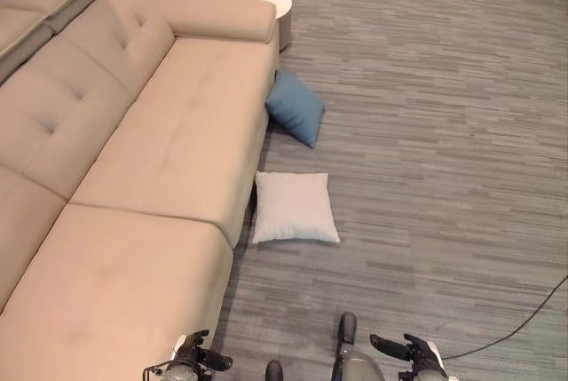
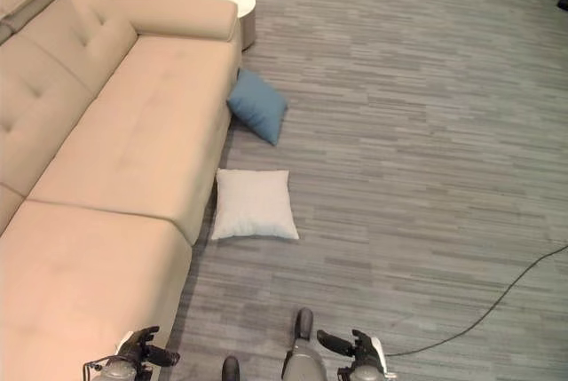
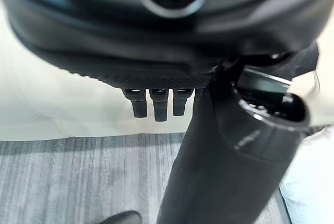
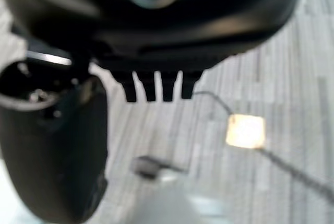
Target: Pick up all the scattered cushions and arrange them neatly on the sofa.
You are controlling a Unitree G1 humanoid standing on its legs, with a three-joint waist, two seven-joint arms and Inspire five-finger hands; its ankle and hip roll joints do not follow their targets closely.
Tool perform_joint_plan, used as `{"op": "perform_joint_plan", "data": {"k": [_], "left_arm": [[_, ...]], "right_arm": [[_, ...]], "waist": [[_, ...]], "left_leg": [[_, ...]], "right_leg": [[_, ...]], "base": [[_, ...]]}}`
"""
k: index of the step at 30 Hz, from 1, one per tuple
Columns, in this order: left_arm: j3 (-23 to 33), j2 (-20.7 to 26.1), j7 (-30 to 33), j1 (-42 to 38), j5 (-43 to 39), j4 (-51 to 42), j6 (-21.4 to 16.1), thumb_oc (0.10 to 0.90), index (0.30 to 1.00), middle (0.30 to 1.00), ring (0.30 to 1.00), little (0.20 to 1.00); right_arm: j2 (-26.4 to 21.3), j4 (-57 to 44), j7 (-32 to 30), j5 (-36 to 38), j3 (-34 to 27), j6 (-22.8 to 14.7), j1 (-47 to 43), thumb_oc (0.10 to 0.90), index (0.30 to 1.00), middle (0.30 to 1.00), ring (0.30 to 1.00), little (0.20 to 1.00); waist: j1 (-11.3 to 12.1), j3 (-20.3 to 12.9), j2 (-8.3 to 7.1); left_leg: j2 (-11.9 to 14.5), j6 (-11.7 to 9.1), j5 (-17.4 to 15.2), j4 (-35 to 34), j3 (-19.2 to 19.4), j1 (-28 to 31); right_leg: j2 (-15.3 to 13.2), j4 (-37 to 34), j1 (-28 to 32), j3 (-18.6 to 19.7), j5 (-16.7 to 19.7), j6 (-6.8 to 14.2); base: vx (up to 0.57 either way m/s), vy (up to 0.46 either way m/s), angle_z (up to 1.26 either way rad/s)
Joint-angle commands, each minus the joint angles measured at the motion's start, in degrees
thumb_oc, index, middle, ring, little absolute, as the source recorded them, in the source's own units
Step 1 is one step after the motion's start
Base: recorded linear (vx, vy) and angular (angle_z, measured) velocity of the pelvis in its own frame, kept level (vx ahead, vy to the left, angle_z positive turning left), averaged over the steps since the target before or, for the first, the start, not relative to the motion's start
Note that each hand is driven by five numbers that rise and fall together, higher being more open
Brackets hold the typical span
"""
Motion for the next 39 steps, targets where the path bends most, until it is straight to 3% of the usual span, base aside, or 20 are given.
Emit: {"op": "perform_joint_plan", "data": {"k": [1, 3, 6, 7, 9, 10, 11, 13, 17, 20, 25, 29, 32, 36, 39], "left_arm": [[0.84, -1.82, 1.33, -1.76, 1.33, -2.62, -3.07, 0.800, 0.900, 0.900, 0.900, 0.900], [0.50, -2.21, 0.66, -2.03, 0.96, -3.05, -2.99, 0.800, 0.900, 0.900, 0.900, 0.900], [-0.60, -2.55, 0.12, -2.53, 0.78, -3.89, -3.02, 0.800, 0.900, 0.900, 0.900, 0.900], [-0.85, -2.69, -0.02, -2.47, 0.89, -4.03, -2.85, 0.800, 0.900, 0.900, 0.900, 0.900], [-0.99, -2.80, -0.11, -2.50, 1.01, -3.98, -2.82, 0.800, 0.900, 0.900, 0.900, 0.900], [-1.12, -2.98, -0.09, -2.52, 1.13, -3.90, -2.80, 0.800, 0.900, 0.900, 0.900, 0.900], [-1.40, -3.31, 0.02, -2.63, 1.53, -3.71, -2.55, 0.800, 0.900, 0.900, 0.900, 0.900], [-1.64, -3.52, 0.04, -2.71, 1.91, -3.51, -2.44, 0.800, 0.900, 0.900, 0.900, 0.900], [-1.64, -3.09, 0.80, -2.83, 1.93, -3.66, -2.38, 0.800, 0.900, 0.900, 0.900, 0.900], [-1.13, -3.14, 0.58, -2.28, 1.37, -3.18, -2.31, 0.800, 0.900, 0.900, 0.900, 0.900], [-0.25, -2.18, 0.44, -1.61, 1.19, -2.96, -2.17, 0.800, 0.900, 0.900, 0.900, 0.900], [0.41, -0.45, 0.70, -1.50, 1.41, -3.65, -2.10, 0.800, 0.900, 0.900, 0.900, 0.900], [0.74, 0.42, 0.94, -1.36, 1.29, -3.75, -2.35, 0.800, 0.900, 0.900, 0.900, 0.900], [1.49, 0.79, 1.12, -1.07, 1.94, -2.79, -2.36, 0.800, 0.900, 0.900, 0.900, 0.900], [1.76, 0.54, 1.18, -0.60, 2.35, -2.25, -2.84, 0.800, 0.900, 0.900, 0.900, 0.900]], "right_arm": [[-4.05, -0.45, -0.88, -0.67, 0.02, -1.46, -0.28, 0.800, 0.900, 0.900, 0.900, 0.900], [-4.49, -0.60, -0.91, -0.41, 0.00, -1.70, -0.52, 0.800, 0.900, 0.900, 0.900, 0.900], [-5.62, -0.87, -1.19, 0.33, -0.39, -1.94, -0.81, 0.800, 0.900, 0.900, 0.900, 0.900], [-5.90, -1.15, -1.28, 0.79, -0.57, -2.01, -0.45, 0.800, 0.900, 0.900, 0.900, 0.900], [-5.91, -1.09, -1.31, 0.88, -0.66, -1.91, -0.19, 0.800, 0.900, 0.900, 0.900, 0.900], [-5.89, -0.99, -1.42, 1.01, -0.80, -1.93, 0.18, 0.800, 0.900, 0.900, 0.900, 0.900], [-6.01, -1.01, -1.49, 1.34, -1.09, -1.98, 0.64, 0.800, 0.900, 0.900, 0.900, 0.900], [-5.98, -1.02, -1.60, 1.40, -1.26, -2.10, 0.81, 0.800, 0.900, 0.900, 0.900, 0.900], [-5.32, -1.25, -2.21, 1.39, -0.73, -2.14, 0.67, 0.800, 0.900, 0.900, 0.900, 0.900], [-4.80, -1.47, -1.78, 0.76, -0.69, -2.01, 1.11, 0.800, 0.900, 0.900, 0.900, 0.900], [-4.07, -1.24, -1.20, -0.93, -0.85, -1.38, 1.15, 0.800, 0.900, 0.900, 0.900, 0.900], [-3.95, -1.38, -0.83, -1.31, -0.38, -1.12, 0.27, 0.800, 0.900, 0.900, 0.900, 0.900], [-3.76, -1.47, -0.94, -1.04, -0.36, -1.29, -0.03, 0.800, 0.900, 0.900, 0.900, 0.900], [-3.91, -1.69, -0.78, -1.49, 0.53, -1.42, -0.92, 0.800, 0.900, 0.900, 0.900, 0.900], [-4.15, -2.16, -0.45, -1.81, 1.53, -1.35, -0.81, 0.800, 0.900, 0.900, 0.900, 0.900]], "waist": [[1.61, -1.03, -0.20], [1.66, -0.68, -0.46], [2.03, 1.27, -0.53], [2.28, 1.95, -0.77], [2.35, 2.02, -0.90], [2.34, 1.94, -1.01], [2.34, 1.60, -1.04], [2.22, 1.46, -1.26], [3.32, 1.17, -0.75], [3.48, 0.38, -0.53], [4.36, -1.21, -1.19], [4.44, -0.15, -0.70], [4.66, 0.58, -0.26], [4.62, 0.83, -0.13], [3.69, 1.22, -0.66]], "left_leg": [[3.66, -3.30, -5.11, 7.24, -4.08, -4.79], [4.52, -4.51, -5.40, 12.78, -3.64, -6.92], [4.95, -5.37, -1.54, 24.85, -3.65, -14.24], [5.62, -5.11, -0.26, 27.72, -2.02, -16.01], [6.13, -4.90, -0.39, 28.02, -1.16, -16.61], [6.30, -4.74, -0.93, 26.90, 0.04, -17.29], [7.16, -4.93, -3.49, 22.83, 2.07, -17.46], [7.17, -4.79, -1.60, 19.64, 3.24, -18.08], [8.15, -6.46, 5.87, 8.20, 3.45, -21.82], [7.84, -6.05, 6.40, 5.95, 2.79, -19.77], [5.72, -3.53, 3.76, 6.67, 2.94, -17.44], [4.14, -0.70, 1.63, 6.55, 2.99, -14.56], [3.86, -0.03, 0.57, 5.81, 2.66, -12.33], [3.86, -0.49, 0.06, 3.60, 2.42, -9.62], [3.46, -1.28, -0.36, 2.77, 0.74, -7.87]], "right_leg": [[2.58, 1.54, 6.87, -2.11, -0.11, 0.55], [2.64, 1.13, 8.59, -3.66, -1.24, -0.38], [2.91, 1.13, 10.83, -4.81, -2.80, -2.69], [3.51, 0.99, 12.09, -5.28, -3.97, -3.94], [3.68, 0.78, 12.78, -5.83, -4.58, -4.21], [3.67, 0.28, 13.46, -6.65, -5.01, -4.20], [4.28, -0.97, 15.25, -7.69, -6.50, -3.46], [4.12, -1.55, 15.45, -8.72, -6.03, -3.43], [6.05, -3.03, 19.20, -9.70, -7.97, -2.59], [6.18, -1.93, 19.80, -9.13, -8.79, -2.15], [2.41, 6.31, 18.08, -8.40, -8.51, 0.15], [-1.09, 19.46, 12.67, -7.76, -3.61, 2.23], [-2.59, 21.64, 10.47, -8.81, -2.39, 2.15], [-0.98, 11.58, 9.27, -10.67, -3.36, 1.00], [1.69, 3.73, 6.74, -7.57, -0.83, 1.42]], "base": [[0.22, -0.291, 0.54], [0.14, -0.242, 0.52], [0.07, -0.186, 0.30], [0.08, -0.154, 0.16], [0.10, -0.099, 0.26], [0.28, -0.109, 0.57], [0.18, -0.064, 0.63], [0.15, -0.011, 0.50], [0.25, 0.053, 0.32], [0.26, 0.159, -0.10], [0.22, 0.205, 0.02], [0.11, 0.168, -0.16], [0.14, 0.072, 0.05], [0.12, -0.051, -0.05], [0.14, -0.125, -0.11]]}}
